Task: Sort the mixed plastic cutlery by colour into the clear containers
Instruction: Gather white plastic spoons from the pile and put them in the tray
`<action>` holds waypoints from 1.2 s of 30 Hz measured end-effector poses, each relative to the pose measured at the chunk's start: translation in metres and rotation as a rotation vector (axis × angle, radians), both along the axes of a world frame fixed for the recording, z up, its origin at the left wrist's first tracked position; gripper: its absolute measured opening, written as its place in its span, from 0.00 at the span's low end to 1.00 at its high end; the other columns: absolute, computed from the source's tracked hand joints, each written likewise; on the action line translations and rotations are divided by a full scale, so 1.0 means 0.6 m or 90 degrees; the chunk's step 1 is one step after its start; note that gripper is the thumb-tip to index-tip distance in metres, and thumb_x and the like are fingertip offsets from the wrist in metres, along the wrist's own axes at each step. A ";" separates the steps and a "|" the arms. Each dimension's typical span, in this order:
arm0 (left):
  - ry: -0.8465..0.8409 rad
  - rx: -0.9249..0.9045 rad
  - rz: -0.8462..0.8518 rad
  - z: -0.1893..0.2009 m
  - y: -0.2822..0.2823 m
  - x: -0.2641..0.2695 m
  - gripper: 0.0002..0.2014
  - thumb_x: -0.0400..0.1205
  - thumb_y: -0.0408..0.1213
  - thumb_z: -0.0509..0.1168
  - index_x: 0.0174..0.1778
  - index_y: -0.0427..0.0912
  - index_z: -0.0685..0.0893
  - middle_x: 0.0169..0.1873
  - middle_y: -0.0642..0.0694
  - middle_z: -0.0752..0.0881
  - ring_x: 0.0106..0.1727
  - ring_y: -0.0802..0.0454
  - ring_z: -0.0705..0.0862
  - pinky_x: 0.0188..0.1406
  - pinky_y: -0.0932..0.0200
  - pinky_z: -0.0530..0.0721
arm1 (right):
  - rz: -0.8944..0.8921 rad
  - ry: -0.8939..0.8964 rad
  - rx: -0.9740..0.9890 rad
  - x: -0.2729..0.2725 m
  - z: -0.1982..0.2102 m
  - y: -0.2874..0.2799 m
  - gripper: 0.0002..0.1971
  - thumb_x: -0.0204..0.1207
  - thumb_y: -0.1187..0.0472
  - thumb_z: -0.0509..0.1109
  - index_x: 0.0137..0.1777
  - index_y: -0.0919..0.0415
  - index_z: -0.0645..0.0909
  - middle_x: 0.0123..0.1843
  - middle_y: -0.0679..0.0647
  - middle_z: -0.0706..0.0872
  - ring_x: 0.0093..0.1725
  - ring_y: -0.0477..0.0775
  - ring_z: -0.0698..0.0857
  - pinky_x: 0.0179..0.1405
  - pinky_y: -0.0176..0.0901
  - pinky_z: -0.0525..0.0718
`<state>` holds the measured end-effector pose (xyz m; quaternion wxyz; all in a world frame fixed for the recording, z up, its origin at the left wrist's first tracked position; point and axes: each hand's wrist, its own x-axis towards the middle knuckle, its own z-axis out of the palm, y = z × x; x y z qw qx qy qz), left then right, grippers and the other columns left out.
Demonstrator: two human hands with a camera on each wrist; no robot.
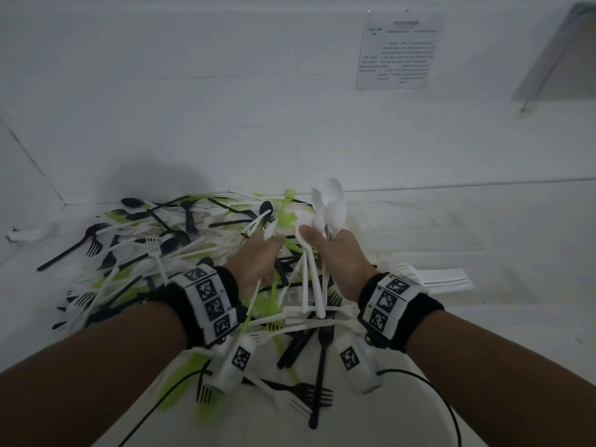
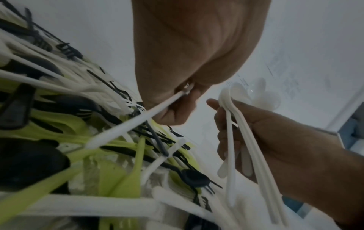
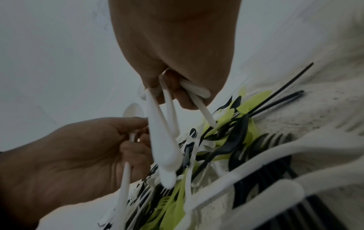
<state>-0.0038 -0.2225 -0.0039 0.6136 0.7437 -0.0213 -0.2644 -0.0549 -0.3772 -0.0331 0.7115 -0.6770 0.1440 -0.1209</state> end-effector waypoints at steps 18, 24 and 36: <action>0.055 -0.204 -0.109 0.008 -0.013 -0.031 0.20 0.87 0.38 0.57 0.70 0.33 0.84 0.63 0.32 0.87 0.59 0.39 0.85 0.73 0.32 0.79 | 0.007 -0.020 0.035 -0.010 0.011 0.021 0.13 0.83 0.56 0.75 0.54 0.69 0.89 0.51 0.67 0.92 0.52 0.68 0.92 0.55 0.62 0.91; 0.011 -0.203 -0.109 -0.004 -0.010 -0.032 0.19 0.85 0.25 0.57 0.73 0.35 0.75 0.48 0.40 0.88 0.45 0.46 0.85 0.65 0.37 0.86 | 0.090 -0.023 0.066 -0.017 0.014 0.025 0.19 0.83 0.55 0.75 0.53 0.76 0.85 0.39 0.70 0.85 0.37 0.64 0.85 0.40 0.55 0.88; 0.015 -0.204 -0.008 -0.004 -0.016 -0.025 0.16 0.79 0.46 0.68 0.57 0.48 0.69 0.41 0.48 0.69 0.30 0.57 0.72 0.30 0.58 0.74 | 0.062 0.056 -0.034 -0.026 0.022 0.015 0.20 0.86 0.45 0.64 0.70 0.53 0.64 0.45 0.49 0.79 0.36 0.44 0.79 0.35 0.41 0.77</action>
